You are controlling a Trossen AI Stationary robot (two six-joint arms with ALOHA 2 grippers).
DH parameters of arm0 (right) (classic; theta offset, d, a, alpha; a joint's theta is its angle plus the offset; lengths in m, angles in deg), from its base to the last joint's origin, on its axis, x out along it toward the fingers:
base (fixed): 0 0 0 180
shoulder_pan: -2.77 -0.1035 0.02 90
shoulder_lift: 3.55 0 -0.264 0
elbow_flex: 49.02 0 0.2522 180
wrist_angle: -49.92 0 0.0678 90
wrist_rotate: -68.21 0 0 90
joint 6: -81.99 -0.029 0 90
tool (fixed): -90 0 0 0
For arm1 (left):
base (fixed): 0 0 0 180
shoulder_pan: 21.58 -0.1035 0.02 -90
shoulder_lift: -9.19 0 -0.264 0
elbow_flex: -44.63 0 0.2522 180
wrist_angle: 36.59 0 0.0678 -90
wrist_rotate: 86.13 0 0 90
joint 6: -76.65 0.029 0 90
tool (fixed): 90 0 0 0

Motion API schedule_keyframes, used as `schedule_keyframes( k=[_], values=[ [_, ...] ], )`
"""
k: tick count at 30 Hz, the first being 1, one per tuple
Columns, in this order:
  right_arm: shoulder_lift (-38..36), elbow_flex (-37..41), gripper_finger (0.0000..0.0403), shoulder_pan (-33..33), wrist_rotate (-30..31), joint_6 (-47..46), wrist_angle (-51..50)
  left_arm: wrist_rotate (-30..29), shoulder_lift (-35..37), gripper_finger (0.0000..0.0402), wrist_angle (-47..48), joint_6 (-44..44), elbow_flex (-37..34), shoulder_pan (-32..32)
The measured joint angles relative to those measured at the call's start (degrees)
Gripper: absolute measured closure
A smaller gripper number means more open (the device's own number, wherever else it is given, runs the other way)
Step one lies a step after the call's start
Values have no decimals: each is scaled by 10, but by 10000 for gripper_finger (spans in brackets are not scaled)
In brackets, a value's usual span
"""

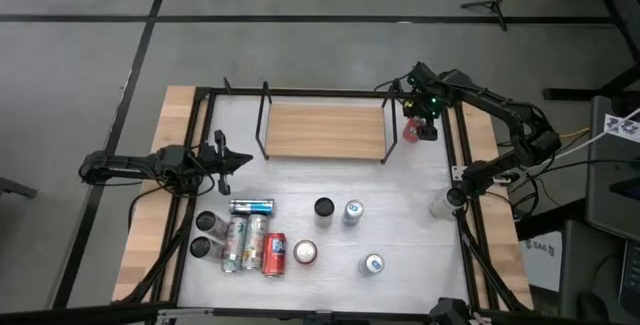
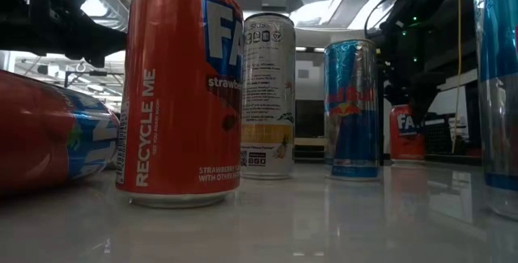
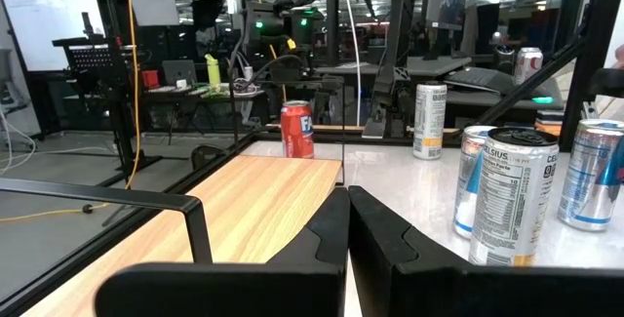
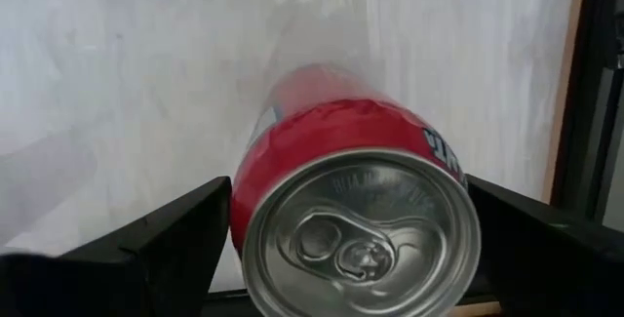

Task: Place canned beverage on shelf
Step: Put the top red soda can on the shelf

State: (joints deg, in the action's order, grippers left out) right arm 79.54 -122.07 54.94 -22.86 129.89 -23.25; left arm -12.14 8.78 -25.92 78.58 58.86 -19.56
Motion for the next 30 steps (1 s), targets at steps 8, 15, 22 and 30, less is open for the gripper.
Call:
schedule_keyframes(
  k=[8,15,22,30],
  values=[
    [0,0,22,0,0,-3,-1,0,0,401,0,0,0,0],
    [0,0,22,0,0,-3,-5,0,0,401,0,0,0,0],
    [0,0,27,-1,-15,-3,-6,0,0,401,0,0,0,0],
    [-1,0,99,0,-15,-3,-6,0,0,401,0,0,0,0]
  ],
)
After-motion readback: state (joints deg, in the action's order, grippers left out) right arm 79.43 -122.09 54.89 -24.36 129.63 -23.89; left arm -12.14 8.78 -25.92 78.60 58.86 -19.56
